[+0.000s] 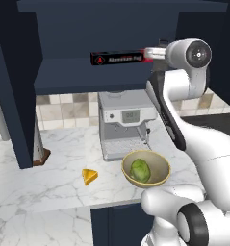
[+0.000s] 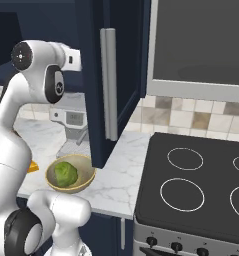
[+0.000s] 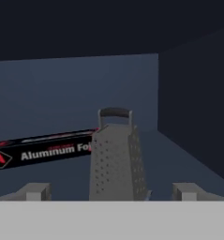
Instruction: Pick the cheese from the fridge and the cheese grater from the cabinet and place them next to the salad bowl.
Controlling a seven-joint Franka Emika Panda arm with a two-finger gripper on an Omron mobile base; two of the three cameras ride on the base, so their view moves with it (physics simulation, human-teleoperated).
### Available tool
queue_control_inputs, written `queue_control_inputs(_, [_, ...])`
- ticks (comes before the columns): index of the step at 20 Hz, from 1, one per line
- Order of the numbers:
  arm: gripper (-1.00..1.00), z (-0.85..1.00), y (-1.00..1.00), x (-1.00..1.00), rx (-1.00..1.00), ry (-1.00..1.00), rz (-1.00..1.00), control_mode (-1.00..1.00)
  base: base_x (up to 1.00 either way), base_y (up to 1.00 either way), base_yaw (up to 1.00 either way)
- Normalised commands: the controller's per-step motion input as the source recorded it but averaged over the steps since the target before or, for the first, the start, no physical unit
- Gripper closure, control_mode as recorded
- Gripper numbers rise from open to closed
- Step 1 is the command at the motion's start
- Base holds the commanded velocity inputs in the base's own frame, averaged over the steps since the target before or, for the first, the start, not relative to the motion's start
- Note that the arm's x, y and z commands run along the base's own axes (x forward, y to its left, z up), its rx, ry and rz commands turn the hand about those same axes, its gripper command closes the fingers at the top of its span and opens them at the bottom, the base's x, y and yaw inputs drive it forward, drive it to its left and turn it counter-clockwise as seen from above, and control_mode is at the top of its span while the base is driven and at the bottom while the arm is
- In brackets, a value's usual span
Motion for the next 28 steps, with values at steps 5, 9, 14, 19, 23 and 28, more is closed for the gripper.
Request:
queue_control_inputs(5, [-1.0,0.0,0.0,0.35,0.0,0.01,0.0,-1.0,0.0,0.0,0.0])
queue_control_inputs(9, [-1.0,0.0,0.0,0.25,0.0,0.0,0.0,-1.0,0.0,0.0,0.0])
queue_control_inputs(14, [-1.0,0.0,0.0,0.17,0.0,0.0,0.0,-1.0,0.0,0.0,0.0])
queue_control_inputs(19, [-1.0,0.0,-0.05,0.09,0.0,0.0,0.0,-1.0,0.0,0.0,0.0])
queue_control_inputs(23, [-1.0,-0.04,0.0,0.12,0.0,0.0,-0.01,-1.0,0.0,0.0,0.0])
queue_control_inputs(28, [-1.0,-0.03,0.0,0.12,0.0,0.0,0.0,-1.0,0.0,0.0,0.0])
